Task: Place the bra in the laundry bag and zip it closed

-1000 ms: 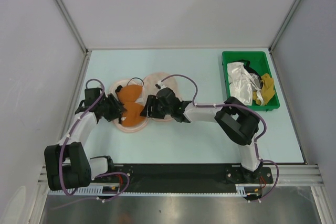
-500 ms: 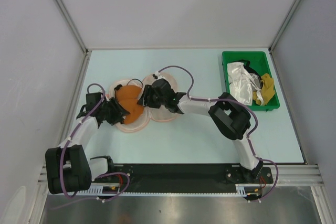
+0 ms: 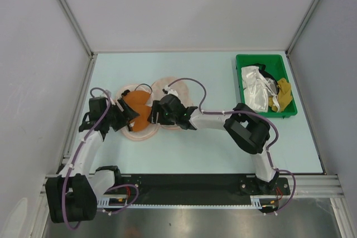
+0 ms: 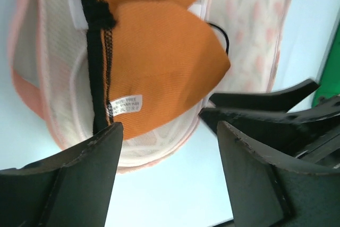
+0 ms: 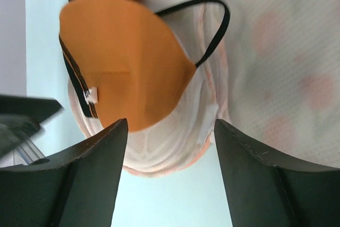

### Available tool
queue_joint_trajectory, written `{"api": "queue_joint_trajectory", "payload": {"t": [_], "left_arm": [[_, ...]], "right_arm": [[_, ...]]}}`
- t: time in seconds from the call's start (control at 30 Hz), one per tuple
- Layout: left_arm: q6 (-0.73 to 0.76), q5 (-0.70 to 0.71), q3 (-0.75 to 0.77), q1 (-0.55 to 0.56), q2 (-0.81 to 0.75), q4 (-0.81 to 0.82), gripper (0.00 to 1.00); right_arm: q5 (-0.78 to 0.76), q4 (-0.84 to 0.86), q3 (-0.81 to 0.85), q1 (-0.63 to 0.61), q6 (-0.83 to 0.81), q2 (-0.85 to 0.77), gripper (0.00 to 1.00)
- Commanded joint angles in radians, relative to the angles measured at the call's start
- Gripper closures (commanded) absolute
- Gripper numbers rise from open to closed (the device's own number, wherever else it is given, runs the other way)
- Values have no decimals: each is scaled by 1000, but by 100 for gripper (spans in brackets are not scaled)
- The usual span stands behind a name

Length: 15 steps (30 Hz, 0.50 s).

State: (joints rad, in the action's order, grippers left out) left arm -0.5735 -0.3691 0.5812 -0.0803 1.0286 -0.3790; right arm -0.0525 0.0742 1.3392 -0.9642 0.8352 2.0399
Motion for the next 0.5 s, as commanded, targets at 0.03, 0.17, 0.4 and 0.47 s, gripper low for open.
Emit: {"api": "queue_joint_trajectory", "payload": {"t": [0.03,0.17,0.4,0.47], "left_arm": [[78,145,77,7,-85,-43,23],[109,248,108,5,-127,-67,23],[119,286,123,5,-148,-72,21],[118,291,129,5,-150,-72,21]], "right_arm": [[0,94,-37,7,22,-37,29],[-3,127,-32,13,13,-20,40],[42,150,8,44,-18,22,53],[86,174,12,50,-18,34,53]]}}
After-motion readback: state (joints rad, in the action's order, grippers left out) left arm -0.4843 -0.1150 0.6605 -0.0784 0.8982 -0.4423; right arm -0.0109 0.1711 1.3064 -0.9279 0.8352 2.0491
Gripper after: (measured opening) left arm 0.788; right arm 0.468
